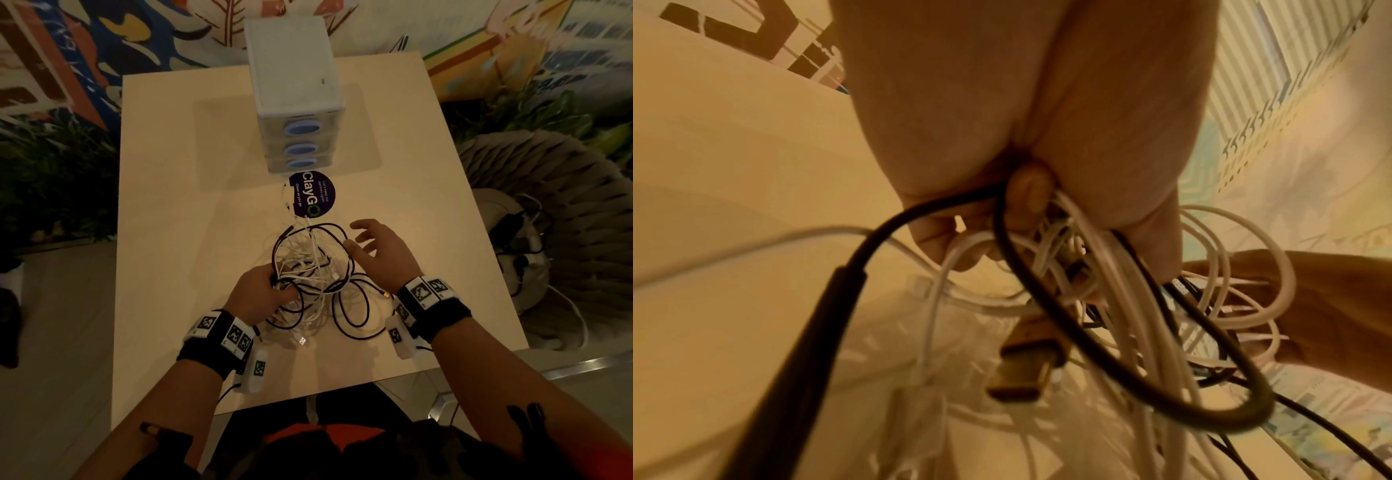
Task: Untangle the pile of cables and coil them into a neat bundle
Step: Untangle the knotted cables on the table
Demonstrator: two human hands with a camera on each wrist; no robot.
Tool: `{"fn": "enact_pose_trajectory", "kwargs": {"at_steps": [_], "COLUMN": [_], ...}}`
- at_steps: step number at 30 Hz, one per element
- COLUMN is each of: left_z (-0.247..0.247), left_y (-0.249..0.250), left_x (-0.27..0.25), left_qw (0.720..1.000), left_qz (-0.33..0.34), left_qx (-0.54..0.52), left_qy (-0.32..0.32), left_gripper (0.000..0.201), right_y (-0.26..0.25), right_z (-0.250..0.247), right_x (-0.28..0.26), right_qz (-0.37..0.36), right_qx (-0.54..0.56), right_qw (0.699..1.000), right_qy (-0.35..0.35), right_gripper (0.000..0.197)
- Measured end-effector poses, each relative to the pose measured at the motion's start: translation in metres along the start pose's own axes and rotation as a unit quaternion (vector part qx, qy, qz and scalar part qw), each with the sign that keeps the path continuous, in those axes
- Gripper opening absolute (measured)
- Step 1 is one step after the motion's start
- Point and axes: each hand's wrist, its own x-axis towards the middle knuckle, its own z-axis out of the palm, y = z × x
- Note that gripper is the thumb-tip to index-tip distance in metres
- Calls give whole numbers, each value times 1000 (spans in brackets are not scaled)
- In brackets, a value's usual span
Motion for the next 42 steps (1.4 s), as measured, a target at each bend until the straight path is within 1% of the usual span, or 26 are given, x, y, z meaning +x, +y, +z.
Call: {"fn": "enact_pose_trajectory", "kwargs": {"at_steps": [2, 6, 7, 9, 12, 16, 18, 20, 23, 26, 29, 31, 34, 36, 38, 40, 42], "left_z": [1, 3, 3, 2, -5, -15, -20, -25, -29, -35, -39, -41, -47, -54, -62, -68, -68], "left_y": [2, 10, 11, 13, 17, 16, 15, 17, 21, 23, 28, 29, 33, 39, 46, 49, 53], "left_x": [-2, -6, -8, -12, -18, -23, -25, -29, -34, -36, -40, -41, -39, -39, -40, -40, -39], "left_qw": [1000, 999, 999, 999, 999, 999, 997, 996, 992, 983, 967, 955, 930, 915, 912, 920, 930], "left_qz": [7, 17, 21, 22, 10, -15, -26, -23, 9, 31, 48, 50, 42, 34, 34, 48, 78], "left_qx": [11, 28, 29, 16, 8, 32, 52, 52, 11, -1, -19, -66, -180, -227, -251, -232, -175], "left_qy": [7, 18, 25, 31, 33, 41, 42, 67, 127, 182, 249, 284, 319, 332, 322, 312, 313], "left_gripper": [20, 34, 40, 47, 53, 57, 56, 49, 44, 37, 36, 35, 32, 30, 30, 30, 29], "right_y": [-5, -22, -26, -29, -21, -9, -6, -5, -4, -5, -6, -7, -4, -2, 1, 1, -1], "right_z": [2, 9, 11, 16, 20, 20, 18, 17, 14, 9, 5, 3, 2, 2, 0, -2, -3], "right_x": [4, 11, 12, 15, 18, 18, 18, 17, 15, 11, 7, 4, 1, -1, -3, -4, -6], "right_qz": [-31, -93, -101, -94, -54, -7, 5, 12, 15, 15, 16, 7, -20, -33, -32, -34, -38], "right_qx": [-35, -56, -67, -98, -136, -128, -129, -121, -115, -99, -60, -35, -27, -12, 20, 46, 68], "right_qw": [999, 994, 993, 991, 987, 989, 990, 991, 992, 994, 998, 999, 999, 999, 999, 998, 997], "right_qy": [-23, 7, 3, -23, -61, -72, -63, -54, -50, -40, -14, -1, 7, 9, 6, 5, 1], "right_gripper": [41, 49, 50, 50, 49, 40, 35, 28, 16, 14, 14, 13, 10, 9, 9, 9, 9]}}
